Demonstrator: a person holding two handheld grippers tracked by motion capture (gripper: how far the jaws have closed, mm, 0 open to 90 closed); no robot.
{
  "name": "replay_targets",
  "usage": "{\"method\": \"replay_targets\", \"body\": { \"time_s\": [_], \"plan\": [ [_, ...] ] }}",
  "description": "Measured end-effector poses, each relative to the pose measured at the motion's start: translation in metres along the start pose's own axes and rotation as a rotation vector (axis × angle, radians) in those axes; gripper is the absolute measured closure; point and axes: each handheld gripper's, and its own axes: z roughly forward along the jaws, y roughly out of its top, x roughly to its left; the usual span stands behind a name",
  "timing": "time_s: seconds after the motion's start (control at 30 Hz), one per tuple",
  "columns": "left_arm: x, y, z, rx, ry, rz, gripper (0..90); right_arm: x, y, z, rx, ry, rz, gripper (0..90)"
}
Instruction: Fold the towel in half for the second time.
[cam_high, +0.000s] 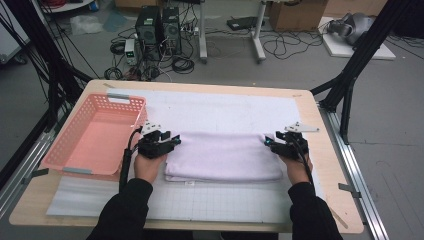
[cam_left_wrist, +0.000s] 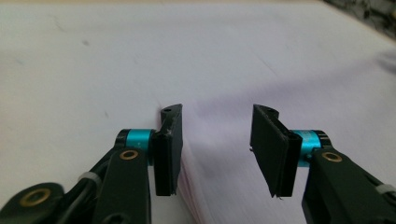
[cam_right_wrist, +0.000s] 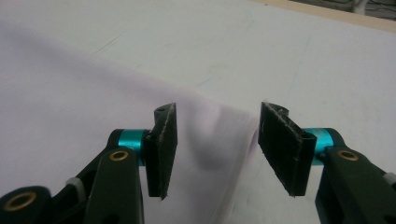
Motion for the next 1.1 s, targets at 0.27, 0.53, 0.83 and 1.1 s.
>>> {"method": "replay_targets", "body": {
  "time_s": [0.27, 0.53, 0.83, 1.1],
  "plan": [
    [-0.022, -0.021, -0.021, 0.082, -0.057, 0.091, 68.9, 0.017, -0.031, -0.04, 0.068, 0.064, -0.101, 40.3],
    [-0.025, -0.039, -0.037, 0.129, -0.015, 0.146, 71.6, 0.015, -0.057, -0.053, 0.152, 0.068, -0.104, 40.7],
    [-0.023, -0.034, -0.06, -0.043, -0.01, 0.105, 48.8, 0.012, -0.054, -0.076, 0.014, 0.079, -0.057, 39.4],
    [-0.024, -0.027, -0.068, -0.215, -0.103, 0.081, 21.0, 0.013, -0.045, -0.097, -0.136, 0.023, -0.011, 24.1]
  ]
}}
